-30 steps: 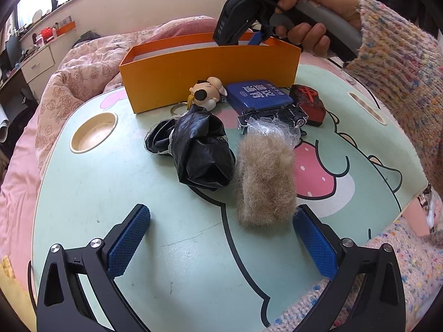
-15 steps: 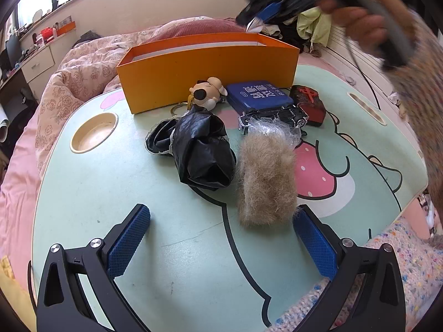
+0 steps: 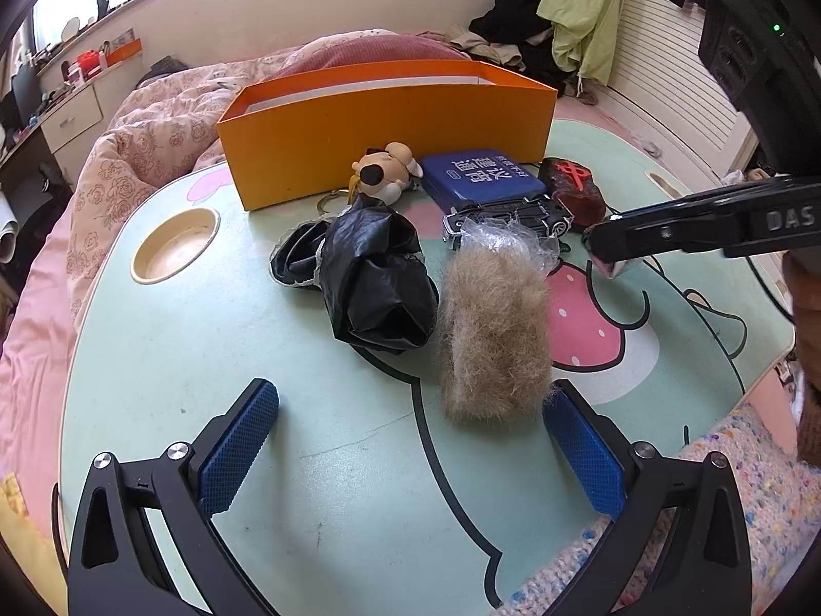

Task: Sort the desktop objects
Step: 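Lift the silver cap out with the right gripper and release it beside the car, then reach the left gripper into the box and grasp the white fluffy pompom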

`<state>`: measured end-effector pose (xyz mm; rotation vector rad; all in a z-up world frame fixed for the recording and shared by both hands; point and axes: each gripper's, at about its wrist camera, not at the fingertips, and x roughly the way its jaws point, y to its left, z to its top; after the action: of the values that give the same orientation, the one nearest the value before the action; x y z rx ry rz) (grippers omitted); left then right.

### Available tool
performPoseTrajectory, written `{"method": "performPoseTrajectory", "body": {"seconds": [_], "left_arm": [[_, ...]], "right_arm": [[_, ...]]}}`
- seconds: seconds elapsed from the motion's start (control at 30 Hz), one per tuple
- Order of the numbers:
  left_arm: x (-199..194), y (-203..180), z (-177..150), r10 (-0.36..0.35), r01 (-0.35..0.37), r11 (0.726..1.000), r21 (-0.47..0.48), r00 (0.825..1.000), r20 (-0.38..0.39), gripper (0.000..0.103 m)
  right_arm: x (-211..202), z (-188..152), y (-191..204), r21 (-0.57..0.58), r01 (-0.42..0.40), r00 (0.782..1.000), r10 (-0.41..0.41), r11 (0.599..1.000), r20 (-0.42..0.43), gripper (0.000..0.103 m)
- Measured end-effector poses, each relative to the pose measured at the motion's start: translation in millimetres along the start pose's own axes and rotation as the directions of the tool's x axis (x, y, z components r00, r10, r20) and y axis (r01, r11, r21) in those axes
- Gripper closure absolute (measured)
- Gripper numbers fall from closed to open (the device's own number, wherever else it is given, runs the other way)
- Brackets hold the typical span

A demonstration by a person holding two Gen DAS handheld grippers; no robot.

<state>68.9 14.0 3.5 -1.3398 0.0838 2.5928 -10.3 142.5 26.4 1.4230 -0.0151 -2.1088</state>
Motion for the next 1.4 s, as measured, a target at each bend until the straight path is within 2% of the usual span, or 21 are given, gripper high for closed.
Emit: {"method": "performPoseTrajectory", "body": {"seconds": [0.03, 0.07, 0.13, 0.17, 0.27, 0.4, 0.43, 0.47, 0.57, 0.6, 0.67, 0.77, 0.83, 0.9, 0.97, 1.03, 1.1, 1.17, 1.23, 1.3, 1.4], "left_arm": [[-0.1, 0.2, -0.1, 0.0, 0.0, 1.0, 0.0, 1.0, 0.0, 0.0], [0.0, 0.1, -0.1, 0.0, 0.0, 1.0, 0.0, 1.0, 0.0, 0.0], [0.0, 0.2, -0.2, 0.0, 0.0, 1.0, -0.001, 1.0, 0.0, 0.0], [0.1, 0.1, -0.2, 0.0, 0.0, 1.0, -0.001, 1.0, 0.0, 0.0], [0.1, 0.3, -0.3, 0.001, -0.001, 1.0, -0.001, 1.0, 0.001, 0.0], [0.1, 0.5, -0.4, 0.001, -0.001, 1.0, -0.001, 1.0, 0.001, 0.0], [0.0, 0.6, -0.5, 0.001, -0.001, 1.0, -0.001, 1.0, 0.001, 0.0], [-0.1, 0.7, -0.6, 0.001, -0.001, 1.0, 0.0, 1.0, 0.0, 0.0], [-1.5, 3.3, 0.1, -0.016, 0.016, 1.0, 0.001, 1.0, -0.005, 0.0], [-4.1, 8.0, 1.1, -0.046, 0.046, 0.999, -0.013, 0.999, -0.006, 0.0], [-11.0, 16.3, 6.1, -0.076, 0.076, 0.997, -0.032, 0.997, -0.001, 0.0], [-36.7, 30.9, 29.5, -0.042, 0.044, 0.998, -0.035, 0.997, 0.066, 0.0], [-55.6, 36.9, 59.1, -0.006, 0.009, 1.0, -0.022, 0.992, 0.128, 0.006], [-60.1, 40.6, 94.0, 0.011, -0.01, 1.0, -0.006, 0.99, 0.14, 0.012], [-49.4, 44.8, 132.8, 0.0, -0.001, 1.0, 0.004, 0.994, 0.109, 0.024], [-21.5, 49.8, 169.5, -0.004, 0.004, 1.0, 0.001, 1.0, 0.02, 0.036], [12.8, 56.1, 195.8, 0.022, -0.022, 1.0, -0.007, 0.997, -0.076, 0.041], [49.5, 63.1, 215.2, 0.056, -0.06, 0.998, -0.019, 0.985, -0.165, 0.051], [85.1, 66.6, 224.1, 0.099, -0.111, 0.993, -0.032, 0.963, -0.249, 0.072], [110.6, 66.6, 227.1, 0.127, -0.142, 0.989, -0.029, 0.944, -0.304, 0.076], [132.0, 63.5, 230.7, 0.24, -0.244, 0.969, 0.025, 0.922, -0.304, 0.076]], "right_arm": [[0.3, 0.4, -2.9, 0.014, 0.021, 0.999, -0.021, 1.0, 0.027, 0.073], [-3.3, -0.2, -6.1, 0.026, 0.021, 0.998, -0.023, 0.999, 0.05, 0.062], [-12.7, -6.7, -11.3, 0.062, -0.001, 0.992, -0.006, 0.998, 0.124, 0.044], [-20.0, -11.0, -14.7, 0.087, -0.023, 0.985, 0.007, 0.996, 0.172, 0.04], [-32.4, -28.4, -19.7, 0.119, -0.045, 0.97, 0.015, 0.992, 0.242, 0.036], [-28.5, -50.5, -12.1, 0.055, 0.03, 0.98, -0.04, 0.998, 0.197, 0.035], [-25.0, -55.3, -9.7, 0.036, 0.057, 0.981, -0.063, 0.998, 0.183, 0.034], [-24.9, -61.7, -6.0, 0.007, 0.1, 0.972, -0.099, 0.995, 0.212, 0.025], [-11.8, -69.8, 12.2, -0.067, 0.287, 0.935, -0.265, 0.956, 0.234, 0.017], [-8.0, -69.0, 19.0, -0.095, 0.328, 0.924, -0.298, 0.94, 0.24, 0.013], [-6.4, -68.1, 22.6, -0.116, 0.331, 0.925, -0.297, 0.937, 0.235, 0.006], [-7.7, -69.1, 10.4, -0.085, 0.301, 0.935, -0.277, 0.95, 0.221, 0.001], [-9.3, -69.9, 9.2, -0.084, 0.304, 0.934, -0.279, 0.949, 0.223, 0.001], [-10.3, -71.1, 8.0, -0.085, 0.306, 0.933, -0.281, 0.948, 0.223, 0.001], [-10.3, -70.8, 8.4, -0.085, 0.305, 0.934, -0.28, 0.948, 0.223, 0.001], [-11.2, -70.8, 8.3, -0.086, 0.305, 0.934, -0.28, 0.949, 0.224, 0.001], [-9.4, -72.5, 10.3, -0.086, 0.305, 0.933, -0.28, 0.948, 0.225, 0.001], [-9.0, -73.1, 10.6, -0.087, 0.303, 0.934, -0.278, 0.949, 0.226, 0.001], [-6.4, -72.2, 11.5, -0.087, 0.3, 0.934, -0.275, 0.95, 0.227, 0.001], [-4.9, -71.4, 10.6, -0.089, 0.297, 0.935, -0.27, 0.951, 0.228, 0.001], [-4.2, -70.5, 10.2, -0.09, 0.294, 0.936, -0.267, 0.952, 0.229, 0.001]]}}
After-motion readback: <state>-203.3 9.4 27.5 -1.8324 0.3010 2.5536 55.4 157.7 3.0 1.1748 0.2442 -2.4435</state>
